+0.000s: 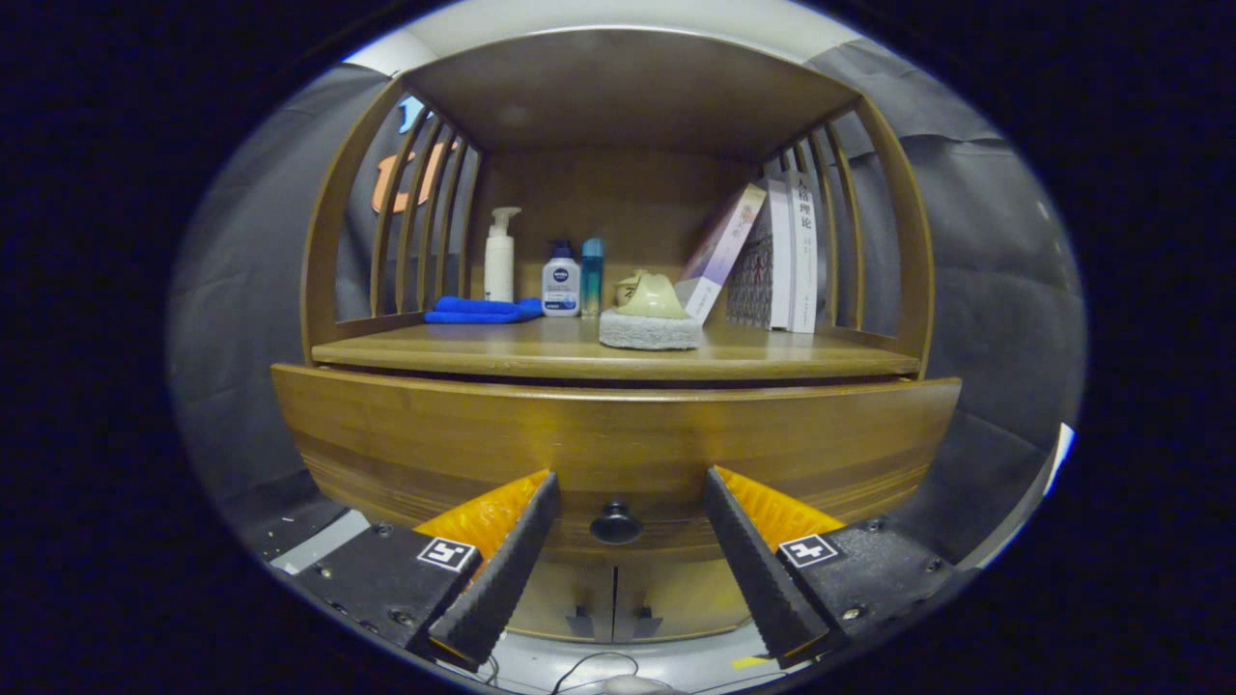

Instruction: Pull open the drawer, take out the items inside it, and place them on the countertop above the cabinet.

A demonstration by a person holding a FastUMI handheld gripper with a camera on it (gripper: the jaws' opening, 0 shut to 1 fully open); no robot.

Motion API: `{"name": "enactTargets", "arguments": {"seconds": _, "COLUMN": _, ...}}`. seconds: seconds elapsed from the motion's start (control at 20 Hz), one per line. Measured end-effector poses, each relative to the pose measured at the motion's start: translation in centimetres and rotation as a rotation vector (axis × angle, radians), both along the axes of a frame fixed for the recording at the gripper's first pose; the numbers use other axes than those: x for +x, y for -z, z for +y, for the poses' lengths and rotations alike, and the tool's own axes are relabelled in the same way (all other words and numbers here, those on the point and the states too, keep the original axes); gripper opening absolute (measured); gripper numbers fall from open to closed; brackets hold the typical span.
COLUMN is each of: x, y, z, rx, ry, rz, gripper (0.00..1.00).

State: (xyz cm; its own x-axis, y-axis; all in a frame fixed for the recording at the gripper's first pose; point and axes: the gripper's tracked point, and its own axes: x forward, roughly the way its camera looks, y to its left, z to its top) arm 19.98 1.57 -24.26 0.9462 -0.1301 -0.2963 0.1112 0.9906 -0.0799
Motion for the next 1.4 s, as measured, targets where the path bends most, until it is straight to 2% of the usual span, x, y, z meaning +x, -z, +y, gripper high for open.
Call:
{"name": "enactTargets", "arguments": {"seconds": 0.25, "x": 2.7, "y": 0.8, "z": -0.2, "rx": -0.006, "ry": -0.005, "rz": 0.026, "gripper": 0.99}}
{"name": "enactTargets", "arguments": {"seconds": 0.4, "x": 2.7, "y": 0.9, "z": -0.4, "rx": 0.015, "ry": -0.013, "rz": 0.015, "gripper": 0.99}}
{"name": "enactTargets", "arguments": {"seconds": 0.6, "x": 2.5, "y": 1.4, "z": -0.6, "rx": -0.058, "ry": -0.024, "rz": 0.032, "gripper": 0.99}}
{"name": "enactTargets", "arguments": {"seconds": 0.75, "x": 2.0, "y": 0.3, "z": -0.1, "rx": -0.009, "ry": -0.061, "rz": 0.039, "gripper": 1.00}}
{"name": "enactTargets", "arguments": {"seconds": 0.95, "x": -0.9, "y": -4.8, "z": -1.0, "rx": -0.004, "ry": -0.061, "rz": -0.040, "gripper": 1.00}}
{"name": "enactTargets", "arguments": {"seconds": 1.15, "x": -5.9, "y": -9.1, "z": -1.4, "rx": 0.006, "ry": -0.098, "rz": -0.081, "gripper": 1.00}}
{"name": "enactTargets", "arguments": {"seconds": 1.4, "x": -12.0, "y": -13.7, "z": -2.5, "rx": 0.023, "ry": -0.101, "rz": -0.115, "gripper": 1.00}}
